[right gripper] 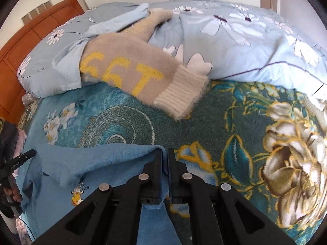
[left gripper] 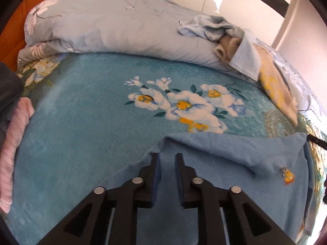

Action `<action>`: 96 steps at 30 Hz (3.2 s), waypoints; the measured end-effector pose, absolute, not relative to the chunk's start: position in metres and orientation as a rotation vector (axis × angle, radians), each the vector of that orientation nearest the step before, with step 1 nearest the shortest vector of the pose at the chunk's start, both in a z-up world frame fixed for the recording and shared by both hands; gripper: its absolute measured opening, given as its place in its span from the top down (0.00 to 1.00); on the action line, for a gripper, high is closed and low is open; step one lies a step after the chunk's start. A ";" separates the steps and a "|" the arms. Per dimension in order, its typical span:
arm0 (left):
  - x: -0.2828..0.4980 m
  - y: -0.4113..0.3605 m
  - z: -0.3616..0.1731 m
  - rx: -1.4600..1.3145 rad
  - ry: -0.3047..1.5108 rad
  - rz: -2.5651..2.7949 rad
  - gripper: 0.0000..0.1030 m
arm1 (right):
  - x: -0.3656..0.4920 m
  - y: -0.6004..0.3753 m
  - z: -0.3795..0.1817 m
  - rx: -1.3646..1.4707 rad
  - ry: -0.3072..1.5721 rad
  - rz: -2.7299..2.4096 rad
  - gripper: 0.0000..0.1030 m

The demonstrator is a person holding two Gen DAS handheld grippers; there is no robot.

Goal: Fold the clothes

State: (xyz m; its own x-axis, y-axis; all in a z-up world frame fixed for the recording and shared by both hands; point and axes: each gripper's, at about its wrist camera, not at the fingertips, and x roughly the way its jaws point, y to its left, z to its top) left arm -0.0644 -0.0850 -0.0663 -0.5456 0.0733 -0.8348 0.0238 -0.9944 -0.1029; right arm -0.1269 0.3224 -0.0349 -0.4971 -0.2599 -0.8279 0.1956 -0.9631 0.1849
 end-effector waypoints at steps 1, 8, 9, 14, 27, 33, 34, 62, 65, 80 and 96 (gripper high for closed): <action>-0.059 -0.086 -0.063 -1.469 -0.156 2.735 0.69 | -0.122 0.322 -0.026 1.378 -0.056 -2.527 0.86; -0.030 -0.087 -0.053 -1.437 -0.189 2.716 0.57 | -0.094 0.254 -0.018 1.227 0.312 -2.323 0.61; -0.027 -0.087 -0.054 -1.445 -0.188 2.709 0.57 | -0.092 0.242 -0.023 1.220 0.379 -2.294 0.61; -0.004 -0.101 -0.058 -1.458 -0.219 2.730 0.56 | -0.091 0.200 -0.048 1.195 0.773 -2.225 0.61; 0.040 -0.139 -0.065 -1.433 -0.395 2.791 0.53 | -0.121 0.190 -0.053 1.189 0.633 -2.163 0.90; 0.066 -0.155 -0.062 -1.416 -0.463 2.845 0.51 | -0.179 0.222 -0.061 1.395 0.049 -2.240 0.93; 0.070 -0.158 -0.061 -1.418 -0.465 2.859 0.50 | -0.187 0.225 -0.067 1.440 -0.016 -2.238 0.93; 0.091 -0.191 -0.073 -1.546 -0.335 3.003 0.89 | -0.071 0.277 0.000 1.228 -0.003 -2.475 0.69; 0.082 -0.198 -0.070 -1.571 -0.253 3.053 0.89 | -0.066 0.287 -0.004 1.243 -0.018 -2.484 0.69; 0.122 -0.206 -0.047 -1.413 -0.606 3.083 0.42 | -0.021 0.347 -0.024 1.384 -0.075 -2.530 0.64; 0.127 -0.073 -0.051 -1.373 -0.439 2.704 0.41 | 0.063 0.396 -0.059 1.526 -0.267 -2.463 0.81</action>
